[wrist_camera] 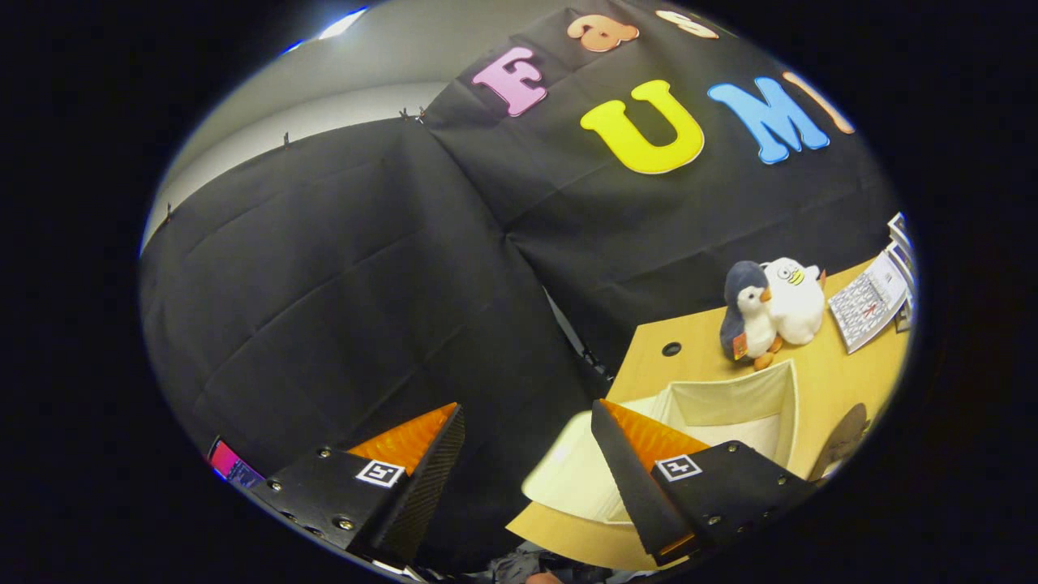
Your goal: Open the storage box then place both shoes into the box .Put the left shoe in first, then the right shoe, with the right side of both shoes facing outward in a uniform manner.
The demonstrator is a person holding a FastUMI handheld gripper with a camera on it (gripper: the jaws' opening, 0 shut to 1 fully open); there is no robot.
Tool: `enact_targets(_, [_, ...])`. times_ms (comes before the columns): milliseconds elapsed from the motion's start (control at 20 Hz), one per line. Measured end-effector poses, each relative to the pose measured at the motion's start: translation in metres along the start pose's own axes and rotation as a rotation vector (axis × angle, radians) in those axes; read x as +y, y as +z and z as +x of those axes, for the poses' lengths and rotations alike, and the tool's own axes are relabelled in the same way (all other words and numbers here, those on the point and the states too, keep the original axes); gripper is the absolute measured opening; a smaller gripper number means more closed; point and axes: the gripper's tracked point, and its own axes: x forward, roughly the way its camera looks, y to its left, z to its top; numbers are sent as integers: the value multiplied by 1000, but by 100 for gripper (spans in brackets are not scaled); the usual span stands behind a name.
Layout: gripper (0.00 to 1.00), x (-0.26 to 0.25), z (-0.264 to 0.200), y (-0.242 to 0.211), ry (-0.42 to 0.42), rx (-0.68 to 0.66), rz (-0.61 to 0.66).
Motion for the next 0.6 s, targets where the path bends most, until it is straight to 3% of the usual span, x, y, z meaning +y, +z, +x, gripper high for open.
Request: enact_targets(600, [97,-135,-100,31,-300,-90,-194])
